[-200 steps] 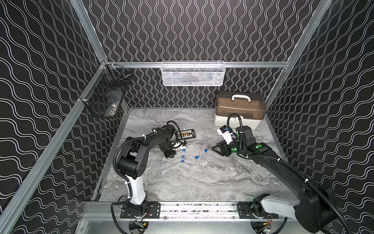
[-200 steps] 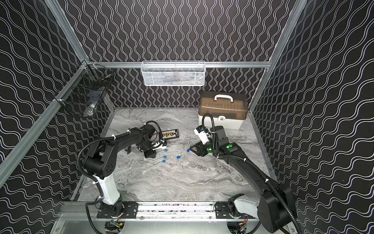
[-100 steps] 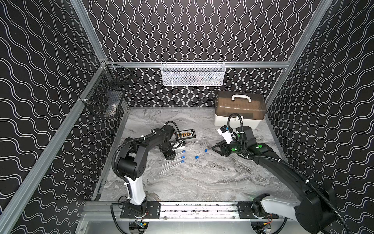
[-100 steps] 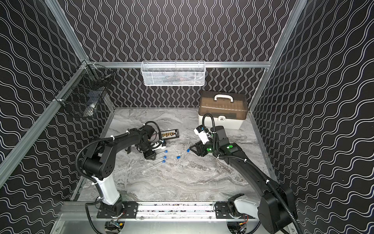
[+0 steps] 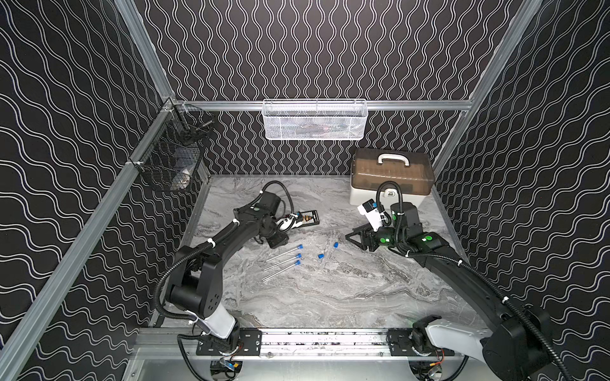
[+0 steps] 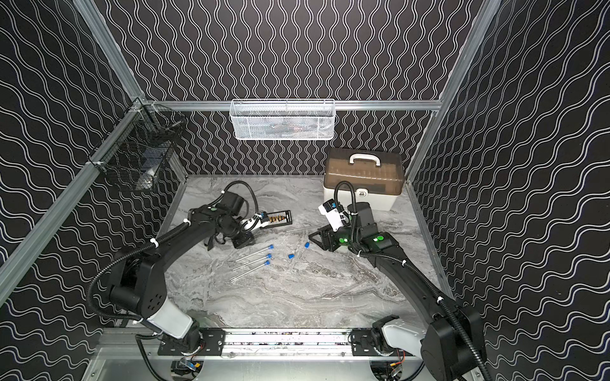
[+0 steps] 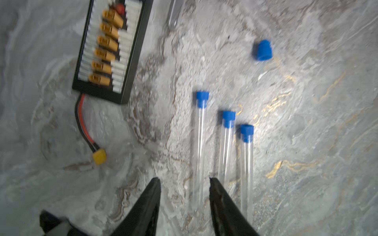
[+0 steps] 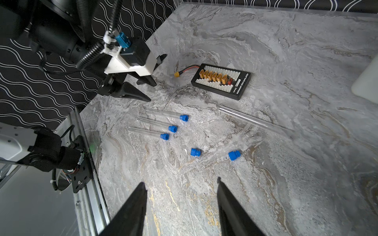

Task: Insert stoppers into test tubes
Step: Place the test tube at the center of the board, then pick up the test tube at the center of the board.

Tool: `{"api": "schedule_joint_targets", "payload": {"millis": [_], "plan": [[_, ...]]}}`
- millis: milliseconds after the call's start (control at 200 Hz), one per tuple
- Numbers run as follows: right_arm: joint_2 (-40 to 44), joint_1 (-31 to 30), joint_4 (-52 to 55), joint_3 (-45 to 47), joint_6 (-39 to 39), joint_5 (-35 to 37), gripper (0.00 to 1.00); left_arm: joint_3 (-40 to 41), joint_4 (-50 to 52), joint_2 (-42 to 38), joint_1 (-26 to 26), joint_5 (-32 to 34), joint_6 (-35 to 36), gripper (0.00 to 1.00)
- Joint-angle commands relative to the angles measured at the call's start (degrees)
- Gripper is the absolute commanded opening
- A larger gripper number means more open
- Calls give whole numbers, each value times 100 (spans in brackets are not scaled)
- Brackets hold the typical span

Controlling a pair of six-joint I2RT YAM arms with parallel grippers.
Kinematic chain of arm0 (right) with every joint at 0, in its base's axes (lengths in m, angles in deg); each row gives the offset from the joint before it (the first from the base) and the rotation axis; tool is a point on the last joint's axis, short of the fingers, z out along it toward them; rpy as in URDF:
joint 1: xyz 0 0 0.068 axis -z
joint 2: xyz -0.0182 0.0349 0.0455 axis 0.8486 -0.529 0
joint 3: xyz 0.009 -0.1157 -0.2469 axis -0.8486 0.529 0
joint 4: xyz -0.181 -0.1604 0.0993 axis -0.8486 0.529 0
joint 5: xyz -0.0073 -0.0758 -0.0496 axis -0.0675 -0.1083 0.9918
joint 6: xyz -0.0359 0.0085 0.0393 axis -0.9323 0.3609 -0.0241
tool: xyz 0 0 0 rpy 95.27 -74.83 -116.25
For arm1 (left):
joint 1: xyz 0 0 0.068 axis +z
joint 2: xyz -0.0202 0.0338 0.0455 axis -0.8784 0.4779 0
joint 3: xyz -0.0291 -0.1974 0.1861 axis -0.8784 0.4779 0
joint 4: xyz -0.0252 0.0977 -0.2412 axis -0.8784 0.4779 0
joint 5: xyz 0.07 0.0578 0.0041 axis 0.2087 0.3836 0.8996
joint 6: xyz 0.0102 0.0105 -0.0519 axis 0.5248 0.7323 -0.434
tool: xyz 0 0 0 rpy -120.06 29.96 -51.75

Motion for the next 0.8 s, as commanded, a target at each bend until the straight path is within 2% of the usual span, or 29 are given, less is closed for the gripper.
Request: {"api": "schedule_joint_targets", "payload": {"millis": [0, 110, 290, 485, 796], "plan": [[66, 44, -110, 37, 5, 215, 54, -349, -314, 319, -460, 23, 315, 43], [191, 151, 73, 64, -34, 402, 54, -939, -433, 947, -829, 75, 611, 43], [488, 240, 392, 98, -68, 646, 54, -2029, -383, 2056, -1132, 192, 766, 43], [698, 267, 446, 169, 5, 734, 54, -2460, -746, 2655, -1242, 269, 399, 44], [606, 263, 459, 56, 7, 614, 54, -3059, -744, 3438, -1375, 280, 141, 45]]}}
